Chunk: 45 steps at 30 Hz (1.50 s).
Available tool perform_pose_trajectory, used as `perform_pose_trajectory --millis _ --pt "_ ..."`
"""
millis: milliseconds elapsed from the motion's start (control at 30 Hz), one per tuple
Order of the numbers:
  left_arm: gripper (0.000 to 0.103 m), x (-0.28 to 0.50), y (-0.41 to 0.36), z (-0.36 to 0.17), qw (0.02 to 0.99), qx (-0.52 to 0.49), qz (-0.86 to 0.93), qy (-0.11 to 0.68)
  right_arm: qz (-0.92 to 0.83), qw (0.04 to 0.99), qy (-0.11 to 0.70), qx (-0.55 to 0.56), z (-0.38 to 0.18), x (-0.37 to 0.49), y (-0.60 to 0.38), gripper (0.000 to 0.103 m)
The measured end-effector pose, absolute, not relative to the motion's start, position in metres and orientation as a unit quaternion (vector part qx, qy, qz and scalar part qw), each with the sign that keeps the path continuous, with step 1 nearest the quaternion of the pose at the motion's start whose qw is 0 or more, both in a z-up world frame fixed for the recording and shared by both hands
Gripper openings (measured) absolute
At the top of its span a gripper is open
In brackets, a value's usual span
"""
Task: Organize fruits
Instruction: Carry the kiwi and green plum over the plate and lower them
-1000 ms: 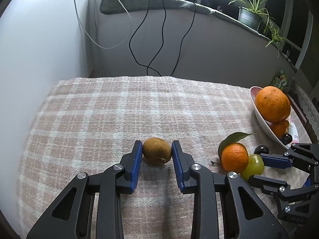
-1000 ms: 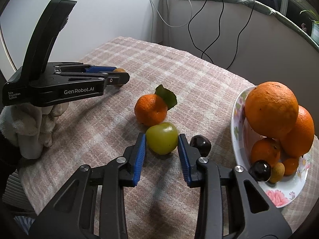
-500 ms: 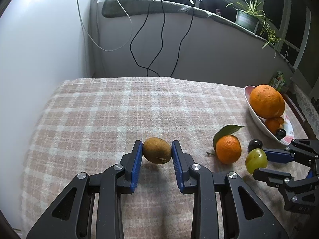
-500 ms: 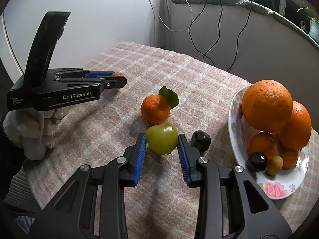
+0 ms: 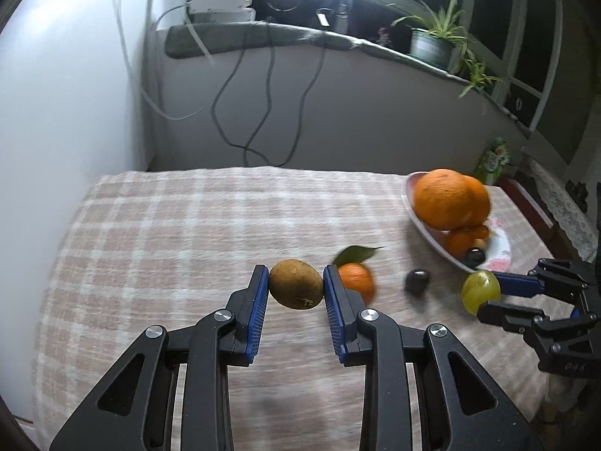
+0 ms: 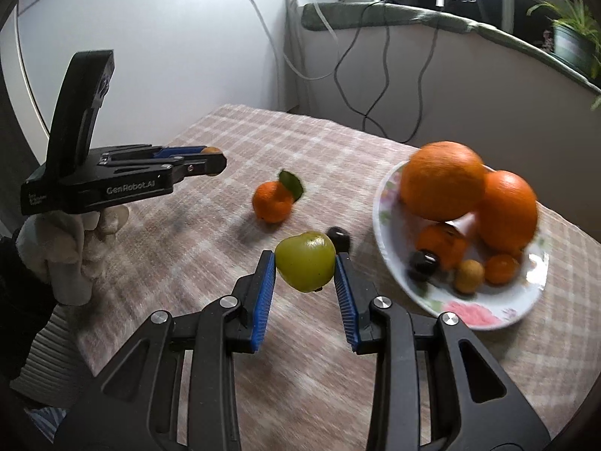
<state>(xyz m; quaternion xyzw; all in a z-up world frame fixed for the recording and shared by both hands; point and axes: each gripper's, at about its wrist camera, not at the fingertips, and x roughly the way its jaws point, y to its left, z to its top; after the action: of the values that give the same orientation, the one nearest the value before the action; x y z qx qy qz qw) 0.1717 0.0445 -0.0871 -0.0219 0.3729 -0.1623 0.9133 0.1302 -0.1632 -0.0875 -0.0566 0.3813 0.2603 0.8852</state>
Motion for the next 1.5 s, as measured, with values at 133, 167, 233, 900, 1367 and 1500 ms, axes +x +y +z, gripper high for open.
perform_pose_trajectory --millis 133,167,233,900,1367,1500 --pt "0.028 0.167 0.024 -0.084 0.911 -0.022 -0.183 0.369 0.243 0.893 0.376 -0.05 -0.082 0.128 -0.188 0.034" --pt "0.028 0.167 0.018 -0.084 0.91 -0.022 -0.188 0.369 0.238 0.894 0.376 -0.047 -0.081 0.128 -0.195 0.034" --pt "0.028 0.165 0.007 -0.084 0.91 -0.017 -0.197 0.364 0.227 0.897 0.376 -0.044 -0.081 0.129 -0.206 0.034" --pt "0.028 0.183 -0.075 -0.09 0.895 -0.006 -0.24 0.376 0.16 0.908 0.386 -0.017 -0.093 0.149 -0.273 0.034" --pt "0.028 0.189 -0.098 -0.094 0.891 0.01 -0.245 0.382 0.149 0.909 0.389 -0.021 -0.099 0.161 -0.281 0.034" --pt "0.028 0.19 -0.103 -0.095 0.889 0.013 -0.248 0.385 0.15 0.909 0.389 -0.023 -0.1 0.162 -0.28 0.034"
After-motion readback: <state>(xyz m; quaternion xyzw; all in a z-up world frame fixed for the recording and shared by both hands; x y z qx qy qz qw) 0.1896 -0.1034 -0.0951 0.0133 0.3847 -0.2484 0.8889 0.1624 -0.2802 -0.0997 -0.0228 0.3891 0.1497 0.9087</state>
